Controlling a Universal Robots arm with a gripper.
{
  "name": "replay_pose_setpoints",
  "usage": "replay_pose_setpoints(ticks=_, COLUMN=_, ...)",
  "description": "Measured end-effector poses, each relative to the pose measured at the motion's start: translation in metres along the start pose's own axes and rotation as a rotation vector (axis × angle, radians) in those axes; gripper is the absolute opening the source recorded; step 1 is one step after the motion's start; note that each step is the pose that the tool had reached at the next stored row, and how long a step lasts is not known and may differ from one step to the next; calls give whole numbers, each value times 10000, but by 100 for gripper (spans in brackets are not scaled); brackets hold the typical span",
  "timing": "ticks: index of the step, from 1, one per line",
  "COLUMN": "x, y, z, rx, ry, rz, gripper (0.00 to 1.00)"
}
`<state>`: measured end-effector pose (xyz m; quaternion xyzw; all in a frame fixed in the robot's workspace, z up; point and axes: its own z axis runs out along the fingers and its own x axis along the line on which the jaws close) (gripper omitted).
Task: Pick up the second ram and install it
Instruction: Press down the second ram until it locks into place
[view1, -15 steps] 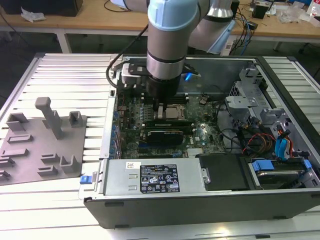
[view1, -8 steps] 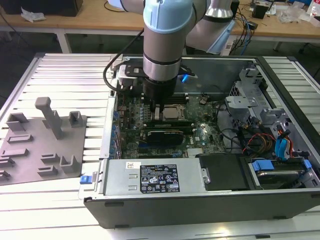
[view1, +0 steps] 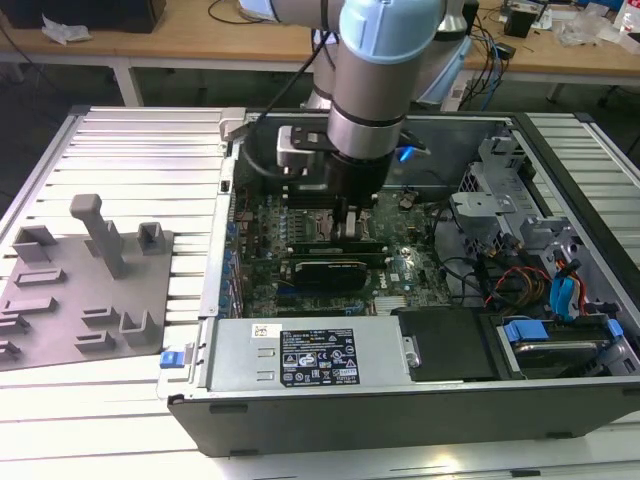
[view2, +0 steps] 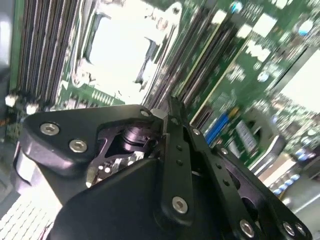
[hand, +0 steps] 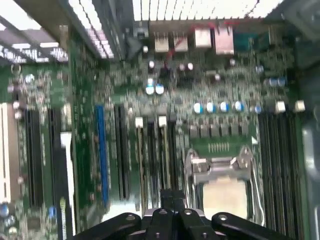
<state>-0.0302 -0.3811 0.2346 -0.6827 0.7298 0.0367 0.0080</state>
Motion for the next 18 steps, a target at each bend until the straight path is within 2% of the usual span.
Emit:
replay_pose_setpoints(ticks=1, x=-3, y=-4, z=-30, rx=0, ry=0, rz=1, gripper=11)
replay_pose_setpoints(ticks=3, x=-20, y=5, z=-266, rx=0, ry=1, rz=2, gripper=11)
replay_pose_setpoints(ticks=4, x=-25, y=9, z=-358, rx=1, ry=0, rz=2, gripper=11)
replay_pose_setpoints(ticks=7, x=-32, y=14, z=-467, rx=1, ry=1, rz=2, gripper=11)
replay_pose_setpoints(ticks=12, x=-38, y=18, z=-565, rx=0, ry=1, rz=2, gripper=11)
replay_pose_setpoints(ticks=18, x=-38, y=18, z=-568, rx=0, ry=-6, rz=1, gripper=11)
